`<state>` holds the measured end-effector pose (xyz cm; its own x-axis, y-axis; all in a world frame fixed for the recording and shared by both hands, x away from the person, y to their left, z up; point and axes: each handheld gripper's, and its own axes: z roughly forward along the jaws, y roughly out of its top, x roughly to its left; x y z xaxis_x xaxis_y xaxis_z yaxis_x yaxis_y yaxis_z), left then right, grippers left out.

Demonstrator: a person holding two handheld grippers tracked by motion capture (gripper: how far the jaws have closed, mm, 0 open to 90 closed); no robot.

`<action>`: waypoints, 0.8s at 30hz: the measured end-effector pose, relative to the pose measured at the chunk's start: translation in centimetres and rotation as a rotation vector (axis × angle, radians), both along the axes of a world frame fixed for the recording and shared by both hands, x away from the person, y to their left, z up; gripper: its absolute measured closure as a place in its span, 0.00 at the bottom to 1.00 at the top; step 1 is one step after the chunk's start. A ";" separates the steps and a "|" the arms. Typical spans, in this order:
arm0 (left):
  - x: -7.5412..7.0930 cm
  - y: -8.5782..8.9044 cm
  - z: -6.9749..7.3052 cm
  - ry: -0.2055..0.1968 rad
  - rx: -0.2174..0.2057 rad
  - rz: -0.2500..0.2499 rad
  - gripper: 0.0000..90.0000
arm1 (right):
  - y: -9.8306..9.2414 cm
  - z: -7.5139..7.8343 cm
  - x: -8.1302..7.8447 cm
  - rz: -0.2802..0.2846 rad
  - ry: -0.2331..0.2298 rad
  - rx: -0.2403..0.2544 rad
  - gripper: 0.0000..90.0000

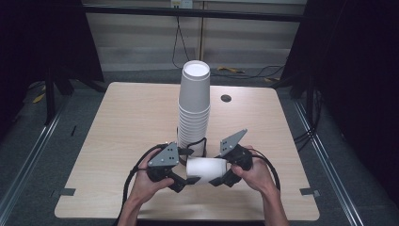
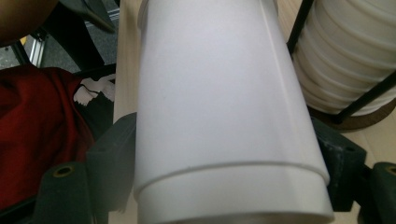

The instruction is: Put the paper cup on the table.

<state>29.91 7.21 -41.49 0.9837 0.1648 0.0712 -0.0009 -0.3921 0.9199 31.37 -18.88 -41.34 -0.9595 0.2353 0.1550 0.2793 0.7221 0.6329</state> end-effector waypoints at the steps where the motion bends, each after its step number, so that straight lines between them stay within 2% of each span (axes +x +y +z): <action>1: 0.0 0.1 0.0 0.000 -0.009 0.012 0.17 | -0.2 0.0 0.0 -0.012 -0.003 0.010 0.24; 4: 0.0 0.7 0.0 0.014 -0.041 0.036 0.17 | -0.7 -0.1 -0.1 -0.038 0.002 0.025 0.24; 10: -0.1 1.4 -0.3 0.023 -0.072 0.076 0.17 | -1.6 -0.5 -0.3 -0.064 0.001 0.065 0.24; 17: -0.3 1.7 -0.7 0.031 -0.077 0.111 0.17 | -2.2 -1.0 -0.6 -0.105 -0.010 0.131 0.24; 20: -0.4 1.8 -0.8 0.032 -0.073 0.118 0.17 | -2.2 -1.1 -0.7 -0.126 -0.018 0.141 0.24; 24: -0.6 2.2 -1.0 0.039 -0.099 0.127 0.17 | -1.9 -1.3 -0.9 -0.130 -0.025 0.167 0.24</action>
<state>29.32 9.36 -42.47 0.9563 0.2920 0.0106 0.0792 -0.2940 0.9525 30.43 -20.83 -42.61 -0.9268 0.3303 0.1789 0.3460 0.5652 0.7489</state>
